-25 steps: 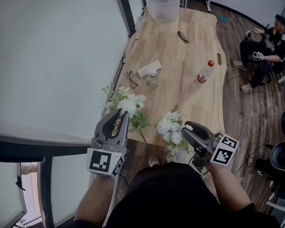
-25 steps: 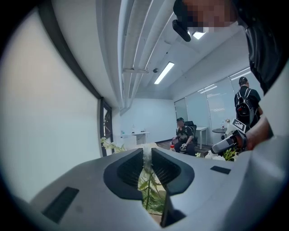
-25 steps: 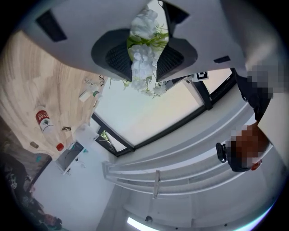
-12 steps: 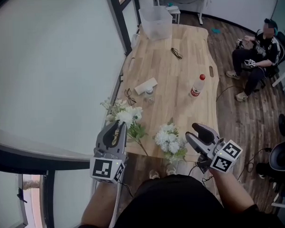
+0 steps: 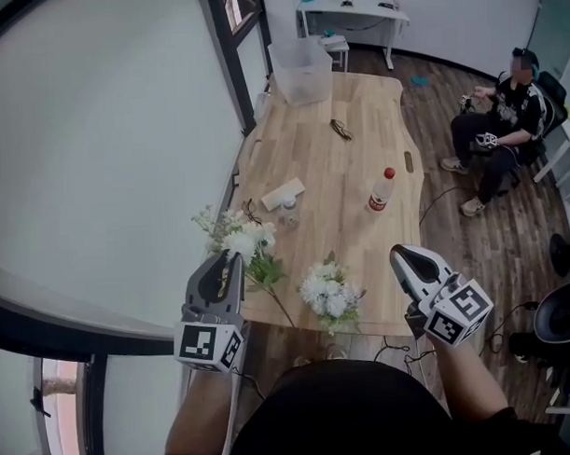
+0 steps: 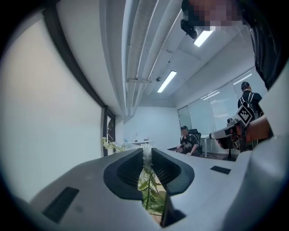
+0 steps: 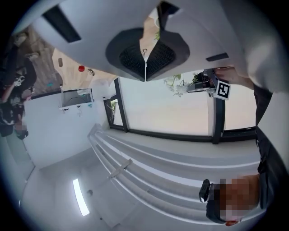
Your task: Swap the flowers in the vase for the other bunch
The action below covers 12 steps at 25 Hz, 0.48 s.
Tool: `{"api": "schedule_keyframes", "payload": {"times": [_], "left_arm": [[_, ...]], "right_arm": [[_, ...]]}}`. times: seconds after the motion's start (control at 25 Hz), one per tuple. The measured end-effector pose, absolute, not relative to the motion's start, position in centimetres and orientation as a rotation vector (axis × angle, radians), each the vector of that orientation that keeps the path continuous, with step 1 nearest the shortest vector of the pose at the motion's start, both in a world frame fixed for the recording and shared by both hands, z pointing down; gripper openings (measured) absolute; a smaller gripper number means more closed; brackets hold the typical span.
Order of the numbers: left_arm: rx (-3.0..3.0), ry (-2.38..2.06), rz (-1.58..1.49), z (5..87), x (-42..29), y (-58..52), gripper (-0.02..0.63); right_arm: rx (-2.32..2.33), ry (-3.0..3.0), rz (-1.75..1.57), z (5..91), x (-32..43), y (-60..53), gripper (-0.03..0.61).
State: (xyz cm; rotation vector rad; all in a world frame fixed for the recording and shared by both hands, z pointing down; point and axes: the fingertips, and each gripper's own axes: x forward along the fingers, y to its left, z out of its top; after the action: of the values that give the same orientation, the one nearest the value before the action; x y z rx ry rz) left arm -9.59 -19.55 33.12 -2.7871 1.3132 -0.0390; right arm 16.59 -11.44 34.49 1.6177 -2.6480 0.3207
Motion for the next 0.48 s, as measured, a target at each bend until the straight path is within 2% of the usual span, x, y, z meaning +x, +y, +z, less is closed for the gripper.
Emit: {"api": "schedule_keyframes", "payload": {"times": [0.04, 0.48], "left_arm": [[-2.788, 1.318, -0.036, 33.0, -9.6, -19.5, 0.058], [-2.774, 1.331, -0.053, 32.9, -9.8, -19.5, 0.057]], "right_arm": [[1.622, -2.645, 0.304, 34.2, 16.9, -11.4, 0.027], [1.662, -2.621, 0.276, 34.0, 17.9, -12.3, 0.026]]}}
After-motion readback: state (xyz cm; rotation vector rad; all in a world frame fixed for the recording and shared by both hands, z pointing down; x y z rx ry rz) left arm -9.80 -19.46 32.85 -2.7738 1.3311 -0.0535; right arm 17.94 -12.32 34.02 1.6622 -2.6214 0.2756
